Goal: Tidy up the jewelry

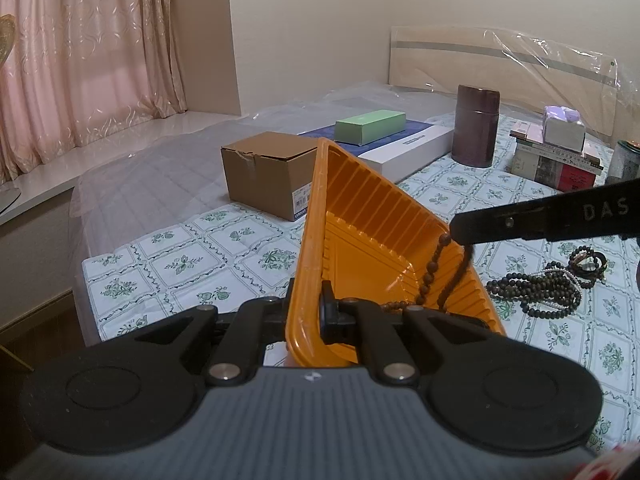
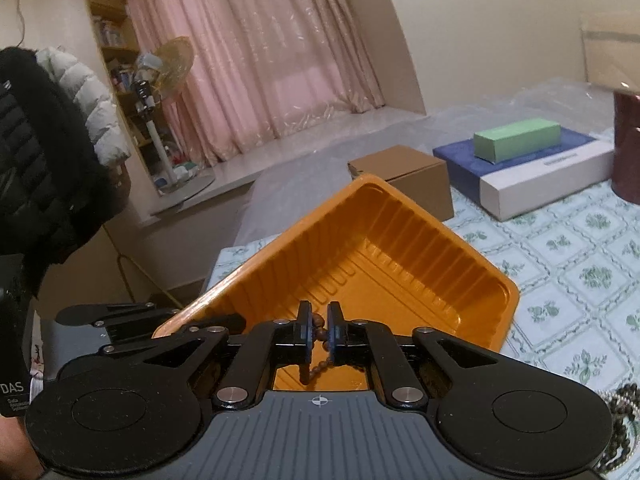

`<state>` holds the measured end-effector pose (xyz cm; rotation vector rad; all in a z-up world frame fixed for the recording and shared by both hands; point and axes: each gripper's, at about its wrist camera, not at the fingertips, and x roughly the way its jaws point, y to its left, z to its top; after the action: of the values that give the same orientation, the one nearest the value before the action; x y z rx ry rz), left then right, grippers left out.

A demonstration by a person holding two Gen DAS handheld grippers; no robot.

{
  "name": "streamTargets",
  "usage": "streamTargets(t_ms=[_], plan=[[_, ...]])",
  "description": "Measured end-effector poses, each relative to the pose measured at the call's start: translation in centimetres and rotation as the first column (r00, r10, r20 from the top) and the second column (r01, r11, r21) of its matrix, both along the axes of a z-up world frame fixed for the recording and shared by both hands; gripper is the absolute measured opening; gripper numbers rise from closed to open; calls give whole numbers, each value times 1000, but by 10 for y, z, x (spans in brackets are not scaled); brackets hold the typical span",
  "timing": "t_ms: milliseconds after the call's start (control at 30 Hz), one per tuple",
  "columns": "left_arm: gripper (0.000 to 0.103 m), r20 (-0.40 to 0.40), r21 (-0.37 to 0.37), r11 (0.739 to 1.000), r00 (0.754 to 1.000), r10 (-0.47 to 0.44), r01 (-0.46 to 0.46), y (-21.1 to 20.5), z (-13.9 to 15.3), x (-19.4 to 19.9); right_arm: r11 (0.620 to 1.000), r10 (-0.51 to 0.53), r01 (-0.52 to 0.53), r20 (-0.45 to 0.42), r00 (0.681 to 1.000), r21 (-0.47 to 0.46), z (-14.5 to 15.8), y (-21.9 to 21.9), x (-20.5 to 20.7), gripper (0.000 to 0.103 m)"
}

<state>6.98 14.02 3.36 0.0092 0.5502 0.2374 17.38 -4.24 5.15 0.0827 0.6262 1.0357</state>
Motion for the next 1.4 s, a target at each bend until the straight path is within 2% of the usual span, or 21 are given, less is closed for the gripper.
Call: streamTargets(t_ms=[33, 67, 100, 233, 333, 667, 833, 1067, 1100, 1200, 1400], plan=[[7, 0, 0, 1000, 1000, 1, -1, 0, 0, 0, 1000, -20, 20, 1, 1000, 0, 0, -3, 0, 56], [7, 0, 0, 1000, 1000, 0, 0, 0, 0, 0, 999, -37, 37, 5, 999, 0, 0, -6, -1, 65], [7, -1, -1, 1000, 1000, 1, -1, 1, 0, 0, 998, -56, 56, 13, 998, 8, 1, -11, -1, 67], [6, -1, -5, 1000, 1000, 3, -3, 2, -2, -1, 993, -121, 121, 28, 992, 8, -1, -36, -1, 67], [6, 0, -3, 1000, 1000, 2, -2, 1, -3, -2, 979, -204, 204, -11, 979, 11, -11, -65, 1, 67], [6, -4, -2, 1000, 1000, 5, -5, 1, -4, -5, 887, -454, 445, -55, 889, -120, -64, -161, -16, 67], [6, -7, 2, 1000, 1000, 5, -5, 0, -4, -5, 848, -520, 507, -58, 852, -154, -78, -189, -23, 67], [6, -13, 10, 1000, 1000, 5, -5, -2, -2, -4, 820, -563, 549, -55, 825, -160, -85, -202, -17, 66], [6, -13, 11, 1000, 1000, 5, -5, -2, -2, -4, 817, -568, 554, -54, 822, -159, -85, -202, -16, 65], [6, -14, 11, 1000, 1000, 6, -6, -2, -2, -4, 816, -567, 554, -41, 823, -163, -86, -202, -8, 46], [6, -18, 10, 1000, 1000, 8, -8, -1, -2, -4, 816, -558, 548, -4, 830, -184, -89, -199, 7, 36]])
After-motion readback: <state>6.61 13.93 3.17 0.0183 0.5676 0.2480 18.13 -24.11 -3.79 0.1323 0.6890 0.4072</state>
